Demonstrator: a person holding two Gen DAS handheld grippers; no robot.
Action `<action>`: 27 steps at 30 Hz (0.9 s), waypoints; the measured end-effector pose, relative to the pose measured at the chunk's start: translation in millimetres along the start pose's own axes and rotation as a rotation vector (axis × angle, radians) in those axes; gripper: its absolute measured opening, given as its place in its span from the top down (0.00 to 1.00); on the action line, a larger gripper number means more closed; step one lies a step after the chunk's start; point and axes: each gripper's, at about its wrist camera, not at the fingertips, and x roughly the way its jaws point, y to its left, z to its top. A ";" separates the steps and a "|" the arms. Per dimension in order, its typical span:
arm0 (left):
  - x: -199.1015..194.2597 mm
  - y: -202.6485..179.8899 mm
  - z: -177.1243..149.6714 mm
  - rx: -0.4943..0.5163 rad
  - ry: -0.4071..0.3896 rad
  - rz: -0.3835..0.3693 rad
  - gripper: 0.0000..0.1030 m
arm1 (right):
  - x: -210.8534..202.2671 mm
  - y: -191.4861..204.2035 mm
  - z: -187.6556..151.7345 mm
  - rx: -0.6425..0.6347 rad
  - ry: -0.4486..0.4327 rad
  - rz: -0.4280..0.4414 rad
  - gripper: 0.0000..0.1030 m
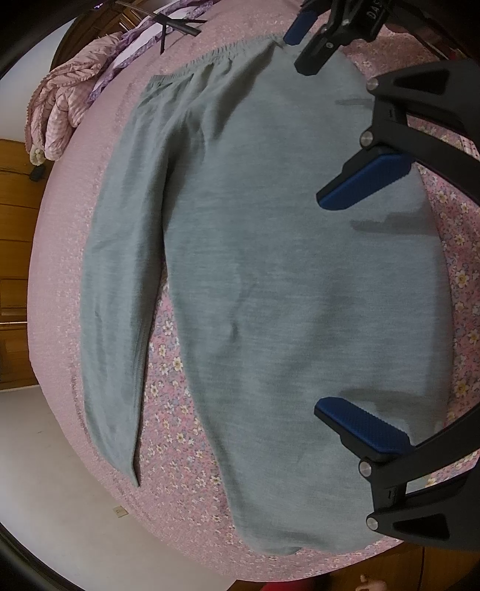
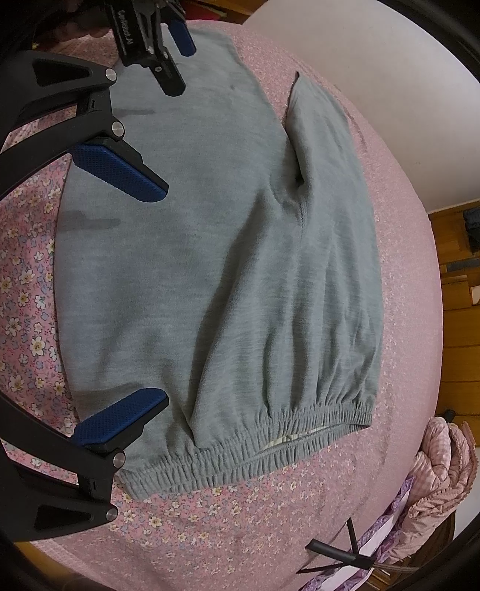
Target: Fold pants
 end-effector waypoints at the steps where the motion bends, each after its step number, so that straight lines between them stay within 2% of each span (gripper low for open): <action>1: 0.1 0.5 1.3 0.003 -0.001 0.001 0.00 | 0.3 -0.3 2.0 -0.006 0.005 0.006 0.00; 9: 2.8 2.7 30.1 0.053 -0.014 -0.002 0.00 | -2.4 -7.4 25.1 -0.062 0.031 0.037 0.00; 13: 6.3 3.7 63.0 0.062 -0.010 -0.034 0.00 | -1.4 -21.5 44.4 -0.027 0.041 0.062 0.00; 17: 8.1 1.2 97.6 0.105 -0.041 -0.021 0.00 | -0.1 -34.9 68.5 -0.020 0.031 0.042 0.00; 22: 19.1 3.8 142.9 0.104 -0.035 -0.071 0.00 | 6.3 -50.6 100.0 -0.032 0.033 0.022 0.00; 27: 34.2 2.6 182.4 0.138 -0.037 -0.045 0.00 | 17.2 -64.6 130.5 -0.024 0.033 0.004 0.00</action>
